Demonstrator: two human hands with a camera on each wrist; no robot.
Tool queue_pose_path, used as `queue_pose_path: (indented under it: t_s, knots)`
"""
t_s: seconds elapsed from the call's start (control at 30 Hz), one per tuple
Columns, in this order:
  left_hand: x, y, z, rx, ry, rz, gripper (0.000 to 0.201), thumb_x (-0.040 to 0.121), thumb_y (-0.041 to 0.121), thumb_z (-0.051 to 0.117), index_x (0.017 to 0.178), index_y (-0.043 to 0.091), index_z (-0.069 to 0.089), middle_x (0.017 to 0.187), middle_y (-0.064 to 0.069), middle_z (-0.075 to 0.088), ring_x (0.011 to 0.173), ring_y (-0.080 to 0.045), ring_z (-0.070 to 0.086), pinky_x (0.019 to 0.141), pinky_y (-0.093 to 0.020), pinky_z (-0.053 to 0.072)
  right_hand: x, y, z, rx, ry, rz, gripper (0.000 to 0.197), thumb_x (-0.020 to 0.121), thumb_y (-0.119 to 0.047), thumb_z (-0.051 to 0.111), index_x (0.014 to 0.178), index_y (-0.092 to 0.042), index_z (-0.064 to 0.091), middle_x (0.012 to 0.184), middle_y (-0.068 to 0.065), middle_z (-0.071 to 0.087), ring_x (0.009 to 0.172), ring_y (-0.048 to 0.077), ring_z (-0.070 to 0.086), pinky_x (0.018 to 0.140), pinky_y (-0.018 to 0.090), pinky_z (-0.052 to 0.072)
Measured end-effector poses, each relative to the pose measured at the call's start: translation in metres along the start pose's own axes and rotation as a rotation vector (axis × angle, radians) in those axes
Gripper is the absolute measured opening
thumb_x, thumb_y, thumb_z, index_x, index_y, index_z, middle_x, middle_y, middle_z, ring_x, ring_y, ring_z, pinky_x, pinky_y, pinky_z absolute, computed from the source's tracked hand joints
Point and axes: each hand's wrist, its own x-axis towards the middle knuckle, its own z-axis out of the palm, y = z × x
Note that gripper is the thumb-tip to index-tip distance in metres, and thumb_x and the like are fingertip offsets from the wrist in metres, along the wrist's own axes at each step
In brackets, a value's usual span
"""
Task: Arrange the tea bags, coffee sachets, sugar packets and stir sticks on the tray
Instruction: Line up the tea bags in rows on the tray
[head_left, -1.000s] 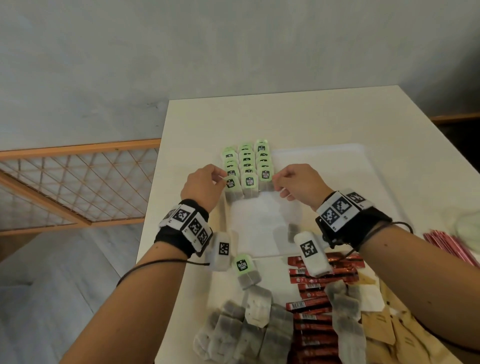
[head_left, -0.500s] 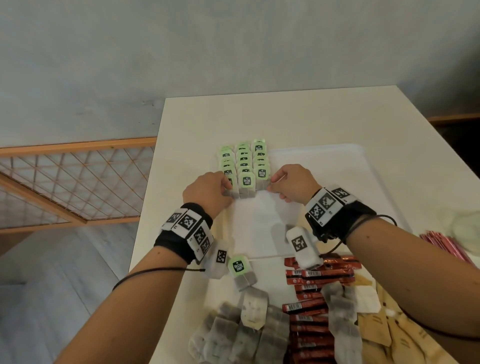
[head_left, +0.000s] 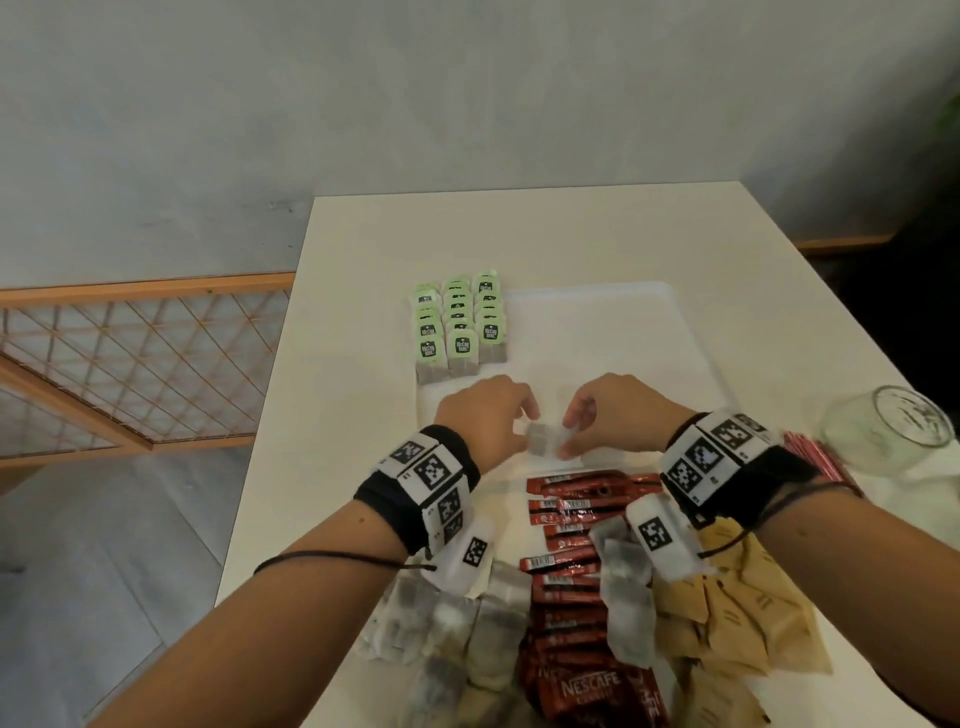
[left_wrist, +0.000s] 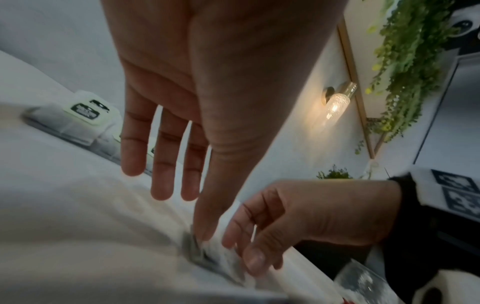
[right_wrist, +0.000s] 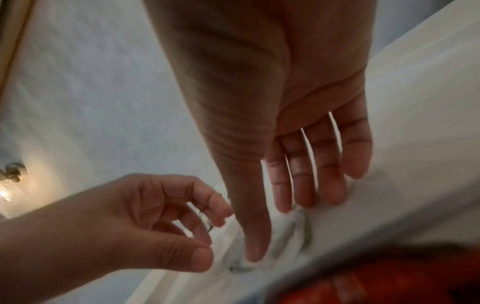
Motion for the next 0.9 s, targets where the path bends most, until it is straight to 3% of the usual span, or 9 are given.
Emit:
queue_pose_path:
  t_s: [0.13,0.27,0.33,0.43,0.5,0.57,0.67,0.77,0.9]
  knots:
    - [-0.005,0.016,0.015,0.115,-0.02,0.009,0.029,0.091,0.028,0.058,0.12,0.03,0.063,0.124,0.004,0.057,0.113,-0.019,0.055,0.081,-0.03,0.039,-0.007,0.0,0.012,-0.05,0.054,-0.038,0.037,0.063,-0.043,0.087,0.089,-0.029,0.066,0.082,-0.015,0.06,0.079,0.007,0.058,0.072,0.026,0.046]
    - [-0.008,0.023,0.021,0.201,-0.003,-0.006,0.034,0.091,0.02,0.055,0.123,0.029,0.063,0.126,0.004,0.058,0.114,-0.022,0.057,0.077,-0.029,0.038,-0.008,0.002,0.012,0.003,0.041,-0.055,0.029,0.07,-0.032,0.085,0.087,-0.023,0.063,0.08,-0.014,0.058,0.079,0.008,0.056,0.066,0.02,0.041]
    - [-0.01,0.025,0.022,0.23,-0.015,-0.008,0.039,0.092,0.017,0.053,0.127,0.029,0.061,0.127,0.002,0.057,0.114,-0.024,0.058,0.078,-0.031,0.04,-0.007,0.001,0.012,0.079,0.028,-0.055,0.021,0.079,-0.024,0.077,0.087,-0.018,0.059,0.079,-0.008,0.06,0.077,0.012,0.058,0.064,0.019,0.044]
    - [-0.014,0.027,0.022,0.241,-0.027,-0.025,0.038,0.093,0.018,0.05,0.129,0.028,0.059,0.128,0.001,0.056,0.115,-0.024,0.057,0.082,-0.032,0.042,-0.009,-0.002,0.012,0.31,-0.061,0.002,0.016,0.087,-0.009,0.067,0.096,-0.008,0.053,0.075,0.008,0.064,0.068,0.02,0.063,0.064,0.028,0.052]
    - [-0.015,0.027,0.023,0.267,-0.036,-0.03,0.037,0.093,0.016,0.049,0.126,0.026,0.06,0.127,0.001,0.056,0.113,-0.024,0.058,0.084,-0.034,0.046,-0.008,0.001,0.013,0.294,-0.021,0.02,0.027,0.082,-0.016,0.074,0.101,-0.01,0.055,0.081,0.007,0.065,0.07,0.018,0.063,0.067,0.031,0.053]
    - [-0.015,0.028,0.024,0.294,-0.045,-0.03,0.036,0.091,0.013,0.051,0.123,0.023,0.062,0.124,0.0,0.057,0.11,-0.025,0.059,0.083,-0.035,0.049,-0.008,0.004,0.014,0.116,0.047,-0.008,0.039,0.073,-0.029,0.083,0.102,-0.017,0.061,0.088,-0.003,0.061,0.075,0.01,0.057,0.066,0.024,0.045]
    - [-0.012,0.029,0.024,0.311,-0.035,-0.031,0.033,0.09,0.013,0.053,0.119,0.022,0.065,0.12,0.0,0.061,0.106,-0.025,0.061,0.074,-0.031,0.045,-0.01,0.001,0.013,0.032,0.024,-0.038,0.032,0.071,-0.032,0.084,0.096,-0.018,0.069,0.083,-0.013,0.058,0.076,0.002,0.052,0.064,0.017,0.037]
    - [-0.008,0.029,0.024,0.292,-0.023,-0.018,0.036,0.091,0.015,0.055,0.124,0.026,0.064,0.122,0.001,0.061,0.107,-0.024,0.062,0.073,-0.031,0.042,-0.006,0.0,0.012,0.135,-0.009,0.002,0.02,0.077,-0.027,0.081,0.086,-0.015,0.068,0.079,-0.004,0.067,0.07,0.009,0.062,0.068,0.024,0.051]
    - [-0.007,0.026,0.019,0.243,-0.033,-0.008,0.036,0.092,0.023,0.058,0.128,0.029,0.06,0.125,0.003,0.06,0.112,-0.022,0.06,0.081,-0.032,0.044,-0.004,-0.004,0.008,0.438,-0.117,0.048,0.021,0.083,-0.004,0.073,0.098,-0.007,0.058,0.079,0.013,0.068,0.063,0.018,0.069,0.064,0.027,0.058]
